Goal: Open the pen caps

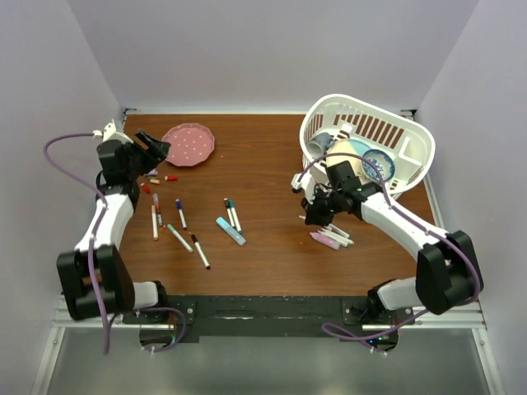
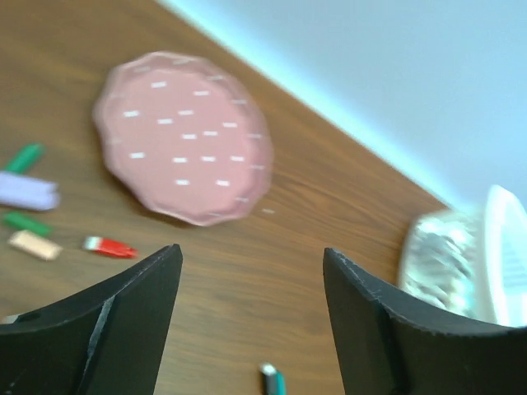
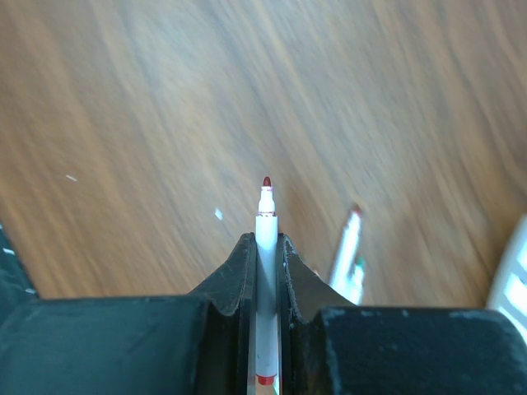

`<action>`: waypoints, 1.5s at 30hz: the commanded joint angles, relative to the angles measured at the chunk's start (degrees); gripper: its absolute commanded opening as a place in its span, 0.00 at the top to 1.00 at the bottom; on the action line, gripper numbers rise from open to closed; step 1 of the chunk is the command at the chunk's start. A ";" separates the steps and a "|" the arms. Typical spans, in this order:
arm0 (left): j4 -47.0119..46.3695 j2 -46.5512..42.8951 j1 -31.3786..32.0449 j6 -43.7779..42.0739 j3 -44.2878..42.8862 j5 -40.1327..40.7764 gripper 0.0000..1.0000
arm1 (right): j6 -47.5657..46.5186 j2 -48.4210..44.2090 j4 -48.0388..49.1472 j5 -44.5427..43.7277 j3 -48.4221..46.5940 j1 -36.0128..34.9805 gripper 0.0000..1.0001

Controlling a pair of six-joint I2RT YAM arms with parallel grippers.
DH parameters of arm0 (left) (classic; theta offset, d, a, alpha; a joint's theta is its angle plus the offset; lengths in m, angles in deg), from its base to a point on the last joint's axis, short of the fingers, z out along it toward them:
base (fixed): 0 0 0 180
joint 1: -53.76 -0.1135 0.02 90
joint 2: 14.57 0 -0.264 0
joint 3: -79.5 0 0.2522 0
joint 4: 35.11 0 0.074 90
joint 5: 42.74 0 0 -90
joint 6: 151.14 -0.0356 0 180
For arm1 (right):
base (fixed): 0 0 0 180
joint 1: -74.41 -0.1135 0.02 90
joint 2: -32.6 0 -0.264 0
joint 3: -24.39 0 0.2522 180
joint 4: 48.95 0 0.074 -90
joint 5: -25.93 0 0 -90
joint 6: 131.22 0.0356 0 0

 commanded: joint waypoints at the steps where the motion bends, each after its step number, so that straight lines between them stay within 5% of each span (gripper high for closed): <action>1: -5.60 -6.85 1.72 -3.57 5.44 -16.67 0.24 | -2.75 -2.93 -2.10 -11.46 3.00 0.17 0.91; 7: 9.42 -14.14 11.39 -16.13 7.10 -14.60 0.22 | -3.98 -1.88 -3.42 -15.70 5.64 0.08 0.87; 19: 13.13 -23.03 16.49 -18.44 11.07 -10.46 0.20 | -4.77 0.50 -5.08 -17.02 3.29 0.52 0.68; 27: 14.71 -27.86 16.49 -18.35 10.80 -5.02 0.20 | -7.94 4.70 -13.18 0.54 -11.04 -1.23 0.63; 34: 16.21 -33.13 16.49 -18.70 10.63 3.67 0.14 | 1.54 20.49 -11.42 0.74 -26.66 -15.90 0.54; 39: 16.03 -35.51 16.40 -18.62 11.15 5.88 0.12 | 18.58 31.86 -9.58 -5.65 -40.46 -19.69 0.46; 45: 16.30 -35.51 16.14 -18.70 10.80 5.97 0.12 | 29.50 39.69 -7.29 -10.95 -46.46 -22.68 0.36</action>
